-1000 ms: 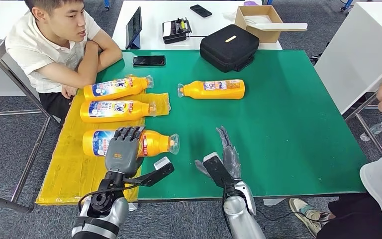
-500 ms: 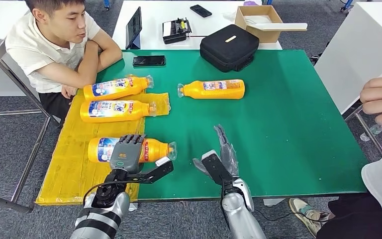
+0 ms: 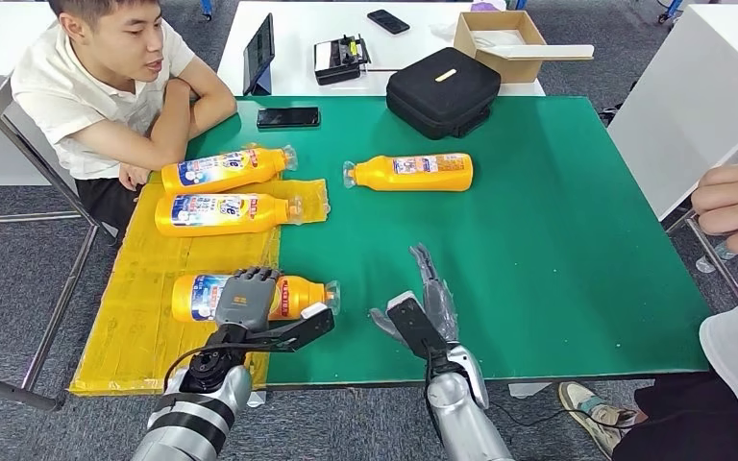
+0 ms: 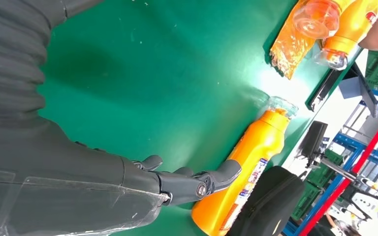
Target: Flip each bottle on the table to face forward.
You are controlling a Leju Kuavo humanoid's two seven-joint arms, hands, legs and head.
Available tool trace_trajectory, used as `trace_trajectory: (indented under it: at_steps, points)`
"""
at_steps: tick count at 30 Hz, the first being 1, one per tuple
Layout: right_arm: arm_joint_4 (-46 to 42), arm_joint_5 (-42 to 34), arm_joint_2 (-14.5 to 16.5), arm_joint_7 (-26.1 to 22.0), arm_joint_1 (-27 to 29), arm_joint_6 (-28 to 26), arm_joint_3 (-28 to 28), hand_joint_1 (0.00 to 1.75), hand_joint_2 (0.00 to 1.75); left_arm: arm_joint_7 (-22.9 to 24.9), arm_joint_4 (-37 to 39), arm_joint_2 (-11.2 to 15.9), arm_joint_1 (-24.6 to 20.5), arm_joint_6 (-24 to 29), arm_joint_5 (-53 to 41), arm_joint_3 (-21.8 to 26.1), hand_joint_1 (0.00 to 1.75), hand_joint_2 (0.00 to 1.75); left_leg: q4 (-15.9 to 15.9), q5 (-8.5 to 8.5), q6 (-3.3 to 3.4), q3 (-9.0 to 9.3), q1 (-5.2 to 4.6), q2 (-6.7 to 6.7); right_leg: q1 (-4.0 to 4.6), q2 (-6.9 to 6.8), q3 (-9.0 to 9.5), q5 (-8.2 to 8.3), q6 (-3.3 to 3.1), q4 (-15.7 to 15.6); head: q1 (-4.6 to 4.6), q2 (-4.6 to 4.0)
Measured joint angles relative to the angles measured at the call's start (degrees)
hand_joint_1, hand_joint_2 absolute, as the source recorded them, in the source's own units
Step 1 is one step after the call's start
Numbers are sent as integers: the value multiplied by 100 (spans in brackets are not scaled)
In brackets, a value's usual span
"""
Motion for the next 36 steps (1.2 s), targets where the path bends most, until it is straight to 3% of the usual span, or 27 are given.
trace_trajectory:
  at_steps: [5, 6, 9, 10, 13, 28, 36]
  points:
    - [93, 1, -19, -42, -52, -24, -2, 0, 175, 33, 205, 0, -117, -46, -1, 23, 144, 175, 0, 0, 0, 2, 0, -2, 0, 0, 3, 0, 0, 0, 0, 0]
    - [107, 1, -23, -43, -58, -32, -3, 0, 175, 35, 229, 0, -128, -47, -1, 24, 127, 175, 0, 0, 0, 3, 0, -3, 0, 0, 4, 0, 0, 0, 0, 0]
    - [148, 2, -31, -52, -73, -53, -4, 0, 175, 36, 305, 0, -173, -60, -1, 28, 43, 175, 0, 0, 0, 3, 0, -4, 0, -1, 4, 0, 0, 0, 0, 0]
    - [162, 3, -32, -60, -81, -56, -4, 0, 175, 36, 334, 0, -190, -63, -1, 31, 24, 175, 0, 0, 0, 4, 0, -4, 0, -1, 5, 0, 0, 0, 0, 0]
    - [204, 8, -42, -77, -106, -63, -5, 0, 175, 30, 405, 0, -237, -61, -1, 34, 2, 175, 0, 1, 0, 6, 0, -6, 0, -2, 7, 0, 0, 0, 1, 0]
    - [420, 3, -125, -186, -200, -83, -22, 0, 175, -61, 634, -2, -423, -415, -2, 34, 0, 175, 0, 1, -1, 27, 0, -10, 0, -3, 30, 0, 0, -1, 0, 0]
    - [535, 28, -132, -215, -211, -160, -15, 0, 175, -87, 730, -4, -460, -310, -3, 8, 0, 175, 0, 1, -1, 42, 0, -13, 0, -5, 44, 0, 0, -1, 0, 0]
